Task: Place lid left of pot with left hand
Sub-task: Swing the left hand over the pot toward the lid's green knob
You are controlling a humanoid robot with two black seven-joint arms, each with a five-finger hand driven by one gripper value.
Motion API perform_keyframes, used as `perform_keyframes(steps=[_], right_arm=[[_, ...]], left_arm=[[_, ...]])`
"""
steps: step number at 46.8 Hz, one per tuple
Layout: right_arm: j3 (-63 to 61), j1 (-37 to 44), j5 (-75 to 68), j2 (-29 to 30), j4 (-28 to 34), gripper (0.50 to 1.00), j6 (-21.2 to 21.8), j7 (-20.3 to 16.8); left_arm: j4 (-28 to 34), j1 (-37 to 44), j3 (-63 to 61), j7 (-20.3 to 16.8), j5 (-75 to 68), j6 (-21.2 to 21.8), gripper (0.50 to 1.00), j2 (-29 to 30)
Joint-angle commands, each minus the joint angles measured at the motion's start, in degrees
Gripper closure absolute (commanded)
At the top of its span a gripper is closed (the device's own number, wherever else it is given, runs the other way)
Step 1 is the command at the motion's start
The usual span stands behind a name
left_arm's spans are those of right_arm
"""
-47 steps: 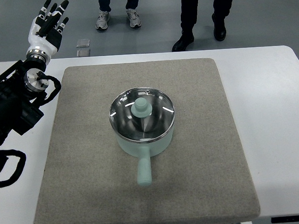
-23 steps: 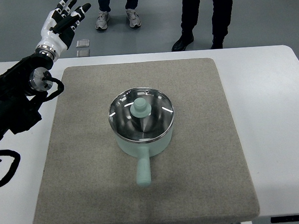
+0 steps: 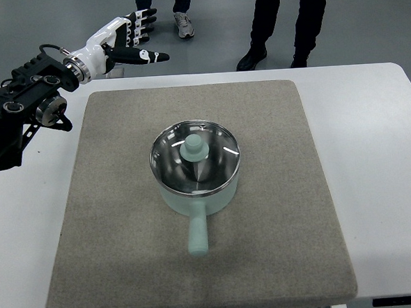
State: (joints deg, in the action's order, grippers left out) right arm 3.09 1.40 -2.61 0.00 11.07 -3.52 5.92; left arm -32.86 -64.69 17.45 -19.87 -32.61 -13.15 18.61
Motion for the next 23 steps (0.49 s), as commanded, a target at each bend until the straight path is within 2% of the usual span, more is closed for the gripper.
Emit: perform_keyframes(steps=[1, 12, 19, 23], right_arm=[[-0.01, 0.00, -0.02, 0.00, 0.00, 0.577, 0.00, -0.03], [-0.01, 0.00, 0.06, 0.00, 0.00, 0.576, 0.00, -0.03], [0.08, 0.00, -0.02, 0.00, 0.00, 0.576, 0.00, -0.03], [0.08, 0.00, 0.06, 0.00, 0.00, 0.576, 0.00, -0.03]], left_arm=[[-5.19, -0.26, -0.04, -0.61, -6.05, -0.03, 0.506, 2.21], [-20.48, -1.67, -0.13, -4.56, -23.19, -1.26, 0.506, 9.33], [-24.09, -3.25, -0.04, -7.82, -30.05, -7.84, 0.506, 11.45], [-24.62, -4.13, -0.13, -8.78, -31.46, -9.70, 0.508, 12.06]])
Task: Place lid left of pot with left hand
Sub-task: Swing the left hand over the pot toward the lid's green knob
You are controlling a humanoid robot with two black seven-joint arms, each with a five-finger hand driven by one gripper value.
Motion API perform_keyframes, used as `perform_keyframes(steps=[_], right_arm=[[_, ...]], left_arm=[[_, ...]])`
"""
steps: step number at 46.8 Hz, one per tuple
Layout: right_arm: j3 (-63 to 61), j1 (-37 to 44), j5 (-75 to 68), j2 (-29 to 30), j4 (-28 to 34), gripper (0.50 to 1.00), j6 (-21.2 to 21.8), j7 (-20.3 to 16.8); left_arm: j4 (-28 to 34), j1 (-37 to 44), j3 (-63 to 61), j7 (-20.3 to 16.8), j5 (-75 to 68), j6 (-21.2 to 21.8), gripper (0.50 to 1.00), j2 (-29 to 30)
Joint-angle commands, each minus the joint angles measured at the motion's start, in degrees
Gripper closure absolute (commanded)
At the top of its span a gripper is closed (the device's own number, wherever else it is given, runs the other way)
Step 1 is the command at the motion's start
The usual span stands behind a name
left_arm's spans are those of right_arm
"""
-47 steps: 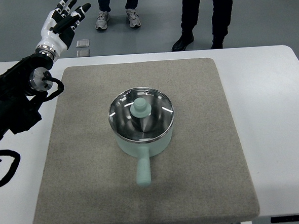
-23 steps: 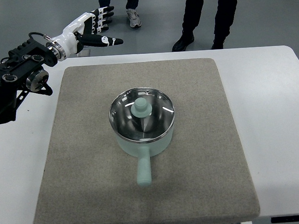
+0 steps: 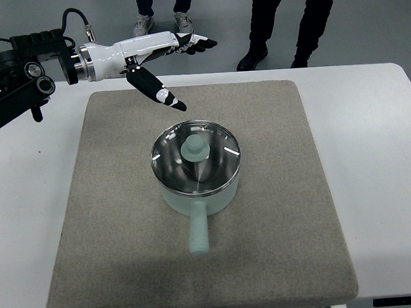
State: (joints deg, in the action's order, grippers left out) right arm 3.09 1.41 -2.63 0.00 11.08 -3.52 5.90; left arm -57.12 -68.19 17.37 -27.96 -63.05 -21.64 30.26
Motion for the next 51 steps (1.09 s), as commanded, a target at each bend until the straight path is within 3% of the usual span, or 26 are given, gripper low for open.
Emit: perform_keyframes(steps=[1, 16, 29, 41, 51], right_arm=[[-0.01, 0.00, 0.00, 0.00, 0.00, 0.576, 0.00, -0.02], [0.07, 0.00, 0.00, 0.00, 0.00, 0.576, 0.00, -0.02], [-0.01, 0.00, 0.08, 0.00, 0.00, 0.576, 0.00, -0.02], [-0.01, 0.00, 0.00, 0.00, 0.00, 0.576, 0.00, -0.02], [-0.01, 0.00, 0.00, 0.00, 0.00, 0.576, 0.00, -0.02]], left_arm=[[-0.53, -0.80, -0.05, -0.78, -1.46, -1.30, 0.508, 0.42], [-3.96, -1.85, -0.93, -2.62, -14.55, -1.39, 0.508, 0.68], [-10.64, -8.00, -7.16, -7.01, -18.96, -1.91, 0.508, 2.52], [-11.96, -16.79, -15.43, -7.04, -23.87, -1.91, 0.508, 3.75], [-12.57, -17.76, -16.05, -7.04, -34.32, -1.74, 0.508, 4.11]])
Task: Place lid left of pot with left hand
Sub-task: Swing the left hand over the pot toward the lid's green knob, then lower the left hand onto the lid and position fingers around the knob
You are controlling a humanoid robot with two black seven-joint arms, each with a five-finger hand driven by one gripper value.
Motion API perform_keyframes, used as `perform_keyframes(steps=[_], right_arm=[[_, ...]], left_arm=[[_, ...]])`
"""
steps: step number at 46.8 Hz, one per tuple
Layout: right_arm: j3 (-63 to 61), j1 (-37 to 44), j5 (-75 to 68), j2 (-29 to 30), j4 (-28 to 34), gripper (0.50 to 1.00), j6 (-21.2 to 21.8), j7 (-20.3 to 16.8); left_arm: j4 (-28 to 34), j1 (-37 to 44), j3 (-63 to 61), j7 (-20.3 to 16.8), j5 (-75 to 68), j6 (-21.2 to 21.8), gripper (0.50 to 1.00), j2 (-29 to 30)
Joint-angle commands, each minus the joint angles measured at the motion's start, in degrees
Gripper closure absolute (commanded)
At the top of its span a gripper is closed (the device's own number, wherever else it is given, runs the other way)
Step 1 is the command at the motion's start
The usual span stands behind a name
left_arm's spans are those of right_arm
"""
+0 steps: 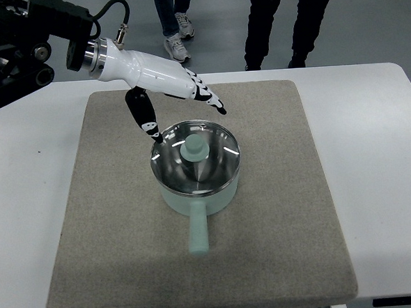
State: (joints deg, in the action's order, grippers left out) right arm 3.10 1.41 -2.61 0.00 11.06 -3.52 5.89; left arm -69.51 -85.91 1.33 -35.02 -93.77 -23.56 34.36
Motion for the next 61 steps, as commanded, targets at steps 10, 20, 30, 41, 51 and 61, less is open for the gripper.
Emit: perform_keyframes(steps=[10, 20, 30, 41, 51, 61], right_arm=[[-0.02, 0.00, -0.02, 0.00, 0.02, 0.576, 0.00, 0.00], [-0.02, 0.00, -0.02, 0.00, 0.02, 0.576, 0.00, 0.00], [-0.02, 0.00, -0.02, 0.00, 0.02, 0.576, 0.00, 0.00], [-0.02, 0.00, -0.02, 0.00, 0.02, 0.576, 0.00, 0.00], [-0.02, 0.00, -0.02, 0.00, -0.07, 0.576, 0.00, 0.00], [-0.02, 0.00, -0.02, 0.00, 0.02, 0.576, 0.00, 0.00]], left_arm=[[-3.17, 0.04, 0.07, 0.02, -7.83, 0.44, 0.506, 0.00], [-3.61, -0.31, 0.60, 0.02, -7.74, 0.53, 0.506, 0.00], [-4.23, -1.81, 0.69, 0.02, -7.74, 0.53, 0.506, 0.00], [-4.84, -2.42, 0.42, 0.02, -7.83, 0.53, 0.506, -0.70], [-4.67, -1.54, 0.07, 0.02, -8.00, 0.53, 0.506, -1.14], [-4.23, -1.46, 0.16, 0.02, -7.92, 0.71, 0.506, -2.20]])
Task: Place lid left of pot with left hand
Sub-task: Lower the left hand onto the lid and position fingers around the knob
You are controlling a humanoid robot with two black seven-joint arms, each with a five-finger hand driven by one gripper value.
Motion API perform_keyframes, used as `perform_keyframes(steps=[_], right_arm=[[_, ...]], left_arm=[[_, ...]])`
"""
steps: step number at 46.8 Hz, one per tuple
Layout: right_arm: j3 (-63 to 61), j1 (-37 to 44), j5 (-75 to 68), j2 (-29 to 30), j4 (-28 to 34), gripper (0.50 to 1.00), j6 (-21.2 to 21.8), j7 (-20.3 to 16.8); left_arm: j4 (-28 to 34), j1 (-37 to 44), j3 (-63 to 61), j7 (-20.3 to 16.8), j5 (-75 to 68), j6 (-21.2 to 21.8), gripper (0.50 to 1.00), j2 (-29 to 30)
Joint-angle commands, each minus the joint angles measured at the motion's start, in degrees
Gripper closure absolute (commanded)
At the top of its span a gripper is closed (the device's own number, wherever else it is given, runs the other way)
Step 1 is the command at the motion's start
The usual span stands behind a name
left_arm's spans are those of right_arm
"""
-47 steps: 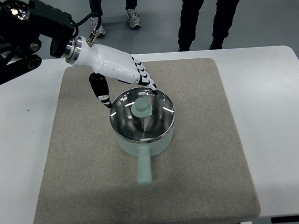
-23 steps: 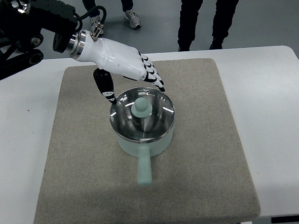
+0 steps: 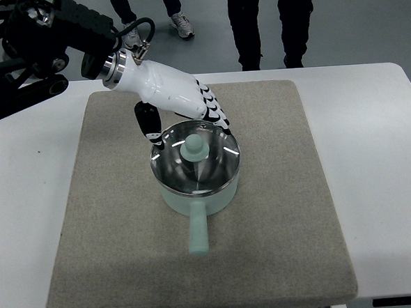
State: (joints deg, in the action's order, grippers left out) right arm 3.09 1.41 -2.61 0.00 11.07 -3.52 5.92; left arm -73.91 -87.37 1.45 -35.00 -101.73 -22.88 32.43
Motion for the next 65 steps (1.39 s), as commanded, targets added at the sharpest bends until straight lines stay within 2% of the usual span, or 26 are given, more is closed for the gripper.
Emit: perform_keyframes(steps=[1, 54, 65], right_arm=[[-0.02, 0.00, -0.03, 0.00, 0.00, 0.576, 0.00, -0.04], [0.07, 0.00, -0.03, 0.00, 0.00, 0.576, 0.00, -0.04], [-0.02, 0.00, -0.03, 0.00, 0.00, 0.576, 0.00, -0.04]], left_arm=[[0.17, 0.01, 0.05, 0.00, 0.04, 0.12, 0.508, -0.44], [2.54, 1.06, -1.10, 0.00, -0.31, 0.21, 0.529, -3.34], [2.54, 1.06, -1.10, 0.00, -1.89, 0.38, 0.557, -3.34]])
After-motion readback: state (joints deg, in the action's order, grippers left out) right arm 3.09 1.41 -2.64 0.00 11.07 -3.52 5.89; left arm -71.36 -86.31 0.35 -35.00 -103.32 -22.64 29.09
